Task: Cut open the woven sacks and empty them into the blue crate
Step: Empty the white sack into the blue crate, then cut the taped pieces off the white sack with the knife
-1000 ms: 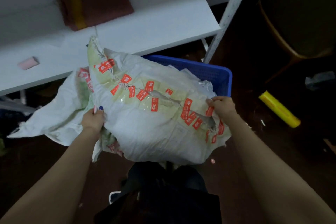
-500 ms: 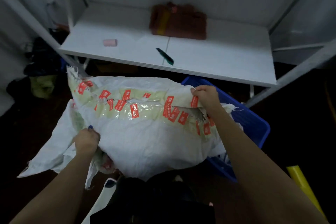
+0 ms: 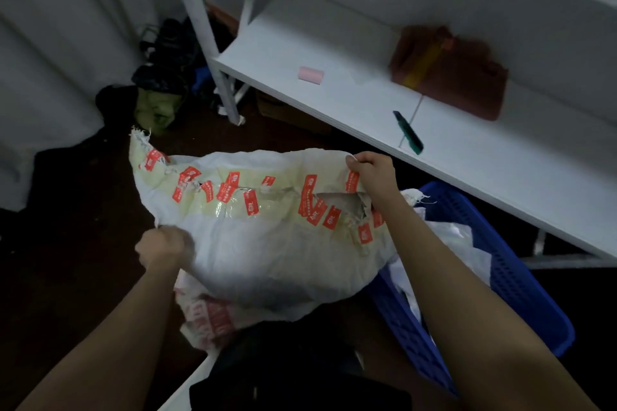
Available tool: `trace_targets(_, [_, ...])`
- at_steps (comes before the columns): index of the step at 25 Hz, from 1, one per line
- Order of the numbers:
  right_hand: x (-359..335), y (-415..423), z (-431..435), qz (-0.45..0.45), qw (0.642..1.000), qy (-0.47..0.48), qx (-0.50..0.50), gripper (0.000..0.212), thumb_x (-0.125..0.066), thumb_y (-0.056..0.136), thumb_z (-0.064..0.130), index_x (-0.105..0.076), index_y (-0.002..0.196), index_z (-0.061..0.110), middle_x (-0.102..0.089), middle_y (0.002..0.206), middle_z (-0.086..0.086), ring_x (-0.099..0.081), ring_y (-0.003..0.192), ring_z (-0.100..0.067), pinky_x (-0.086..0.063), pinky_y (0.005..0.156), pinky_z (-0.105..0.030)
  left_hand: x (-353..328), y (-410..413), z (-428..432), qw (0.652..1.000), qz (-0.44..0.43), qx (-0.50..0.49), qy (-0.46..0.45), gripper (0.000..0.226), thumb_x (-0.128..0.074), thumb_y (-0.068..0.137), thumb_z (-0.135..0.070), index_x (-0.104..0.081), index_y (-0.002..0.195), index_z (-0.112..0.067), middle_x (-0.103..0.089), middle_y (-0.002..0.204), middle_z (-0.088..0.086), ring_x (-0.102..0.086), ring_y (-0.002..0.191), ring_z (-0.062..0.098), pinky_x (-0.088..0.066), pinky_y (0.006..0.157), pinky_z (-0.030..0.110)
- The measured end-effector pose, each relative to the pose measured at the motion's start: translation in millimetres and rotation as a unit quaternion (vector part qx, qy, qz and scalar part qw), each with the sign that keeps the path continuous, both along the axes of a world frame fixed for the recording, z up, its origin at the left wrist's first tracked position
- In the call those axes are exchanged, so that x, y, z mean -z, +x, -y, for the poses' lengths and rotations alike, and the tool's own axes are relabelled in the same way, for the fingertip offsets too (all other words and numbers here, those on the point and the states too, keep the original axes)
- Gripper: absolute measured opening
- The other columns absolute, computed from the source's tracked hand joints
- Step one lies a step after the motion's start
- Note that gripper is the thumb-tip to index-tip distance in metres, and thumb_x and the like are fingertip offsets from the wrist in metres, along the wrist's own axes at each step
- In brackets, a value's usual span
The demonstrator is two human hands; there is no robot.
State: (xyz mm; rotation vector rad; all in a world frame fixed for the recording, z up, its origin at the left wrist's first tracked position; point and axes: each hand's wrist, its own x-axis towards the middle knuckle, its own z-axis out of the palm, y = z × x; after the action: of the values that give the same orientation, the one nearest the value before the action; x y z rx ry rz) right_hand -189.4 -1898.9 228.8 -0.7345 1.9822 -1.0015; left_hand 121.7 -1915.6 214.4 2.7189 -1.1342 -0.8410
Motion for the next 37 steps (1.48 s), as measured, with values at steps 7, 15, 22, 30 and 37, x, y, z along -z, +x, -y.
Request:
trace_targets(7, [-0.4, 42.7, 84.1, -0.044, 0.998, -0.018, -0.041, 0.026, -0.06, 0.091, 0.017, -0.059, 0.065, 0.02, -0.056, 0.066, -0.001, -0.054, 0.07, -0.018, -0.045, 0.068, -0.031, 20.7, 49.8, 53.7, 0.995, -0.067, -0.024, -0.073, 0.044, -0.028, 0.1, -0.014, -0.05, 0.119, 0.019, -0.049, 0.125, 0.039, -0.044, 0.12, 0.05, -0.032, 0.102, 0.043])
trace_targets(15, [81.8, -7.4, 78.2, -0.149, 0.968, 0.135, -0.151, 0.021, -0.063, 0.09, 0.016, -0.071, 0.104, 0.003, -0.069, 0.096, -0.008, -0.059, 0.086, -0.013, -0.041, 0.076, -0.018, 104.7, 28.1, 48.4, 0.99, -0.138, -0.016, 0.003, 0.044, -0.035, 0.099, -0.023, -0.056, 0.117, 0.011, -0.053, 0.121, 0.036, -0.049, 0.115, 0.049, -0.04, 0.101, 0.046])
trace_targets(22, [144.3, -95.3, 54.1, -0.121, 0.963, 0.194, -0.144, 0.018, -0.056, 0.089, 0.005, -0.068, 0.082, 0.016, -0.07, 0.105, -0.016, -0.065, 0.101, -0.029, -0.05, 0.096, -0.04, 173.0, -25.1, 52.9, 0.979, -0.194, -0.059, -0.006, 0.042, -0.038, 0.096, -0.022, -0.052, 0.124, 0.005, -0.052, 0.129, 0.029, -0.049, 0.119, 0.043, -0.041, 0.103, 0.046])
trace_targets(30, [196.4, -210.9, 115.6, -0.32, 0.934, 0.154, -0.04, 0.042, -0.045, 0.095, 0.012, -0.045, 0.136, 0.003, -0.048, 0.138, -0.018, -0.046, 0.126, -0.032, -0.035, 0.103, -0.032, 236.2, -75.1, 93.0, 0.943, -0.255, -0.16, -0.143, 0.05, -0.046, 0.086, -0.039, -0.057, 0.122, -0.006, -0.058, 0.122, 0.017, -0.057, 0.111, 0.032, -0.046, 0.098, 0.047])
trace_targets(37, [277.6, -252.1, 148.4, -0.409, 0.886, 0.218, -0.002, 0.049, -0.039, 0.098, 0.022, -0.032, 0.14, -0.003, -0.037, 0.143, -0.022, -0.034, 0.134, -0.035, -0.029, 0.108, -0.047, 306.2, -80.1, 128.6, 0.919, -0.292, -0.169, -0.204, 0.041, -0.045, 0.091, -0.031, -0.056, 0.12, -0.004, -0.058, 0.115, 0.012, -0.058, 0.105, 0.028, -0.048, 0.097, 0.044])
